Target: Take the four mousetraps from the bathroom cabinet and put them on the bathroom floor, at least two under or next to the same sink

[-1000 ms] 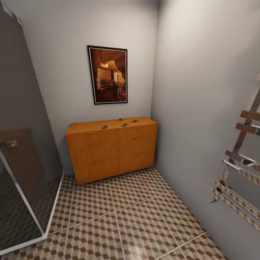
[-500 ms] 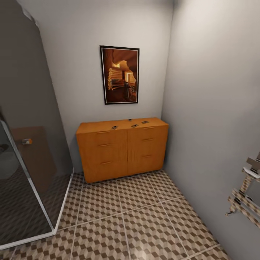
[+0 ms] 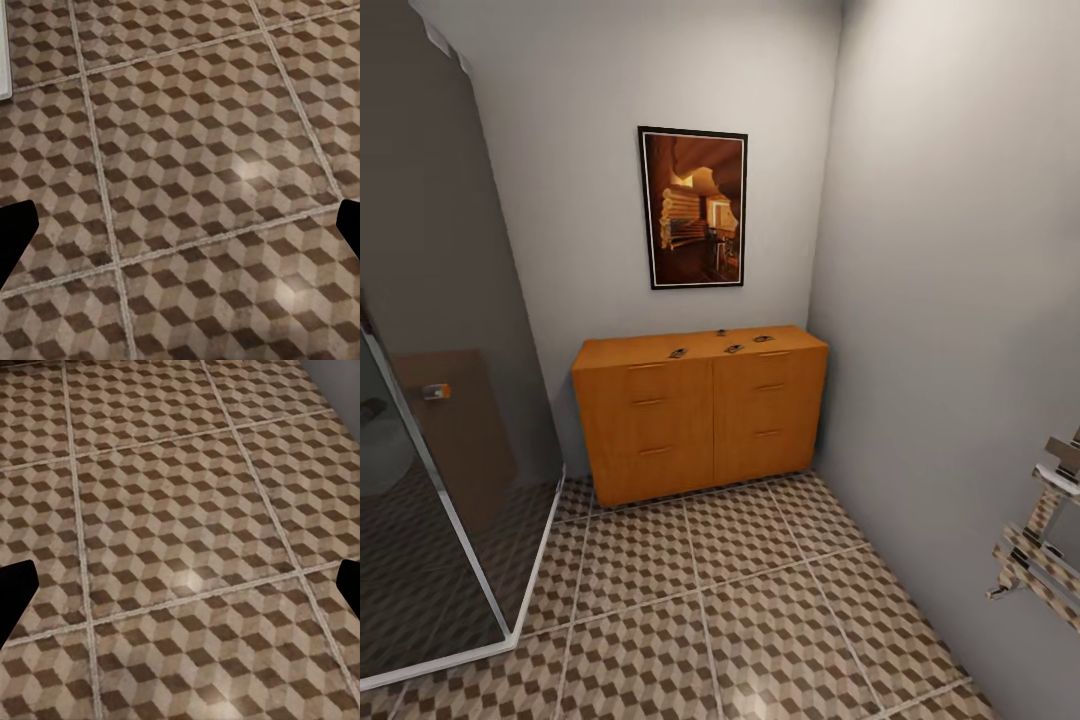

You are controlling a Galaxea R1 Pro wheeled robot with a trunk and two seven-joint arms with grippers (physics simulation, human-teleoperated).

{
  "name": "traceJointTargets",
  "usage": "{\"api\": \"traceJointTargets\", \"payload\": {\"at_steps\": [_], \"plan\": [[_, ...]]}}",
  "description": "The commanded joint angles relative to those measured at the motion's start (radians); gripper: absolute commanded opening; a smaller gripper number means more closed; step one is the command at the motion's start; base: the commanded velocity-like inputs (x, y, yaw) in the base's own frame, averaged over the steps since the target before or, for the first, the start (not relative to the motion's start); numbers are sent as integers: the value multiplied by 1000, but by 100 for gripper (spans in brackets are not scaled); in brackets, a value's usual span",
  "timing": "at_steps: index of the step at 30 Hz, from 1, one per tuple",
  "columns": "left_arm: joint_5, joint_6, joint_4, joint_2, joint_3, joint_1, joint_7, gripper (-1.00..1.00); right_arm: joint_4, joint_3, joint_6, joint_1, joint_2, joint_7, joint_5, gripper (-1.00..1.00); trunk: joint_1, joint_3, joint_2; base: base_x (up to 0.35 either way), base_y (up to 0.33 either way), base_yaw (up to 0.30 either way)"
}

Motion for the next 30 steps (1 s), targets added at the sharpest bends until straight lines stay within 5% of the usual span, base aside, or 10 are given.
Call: {"api": "traceJointTargets", "payload": {"at_steps": [1,14,30], "plan": [[0,-2,-1,0,0,0,0,100,1,1,-3,-1,0,-1,1,100,0,-1,0,0,0,0],[0,-2,-1,0,0,0,0,100,1,1,-3,-1,0,-1,1,100,0,-1,0,32,0,0],[0,-2,-1,0,0,0,0,100,1,1,-3,-1,0,-1,1,100,0,-1,0,201,0,0]]}}
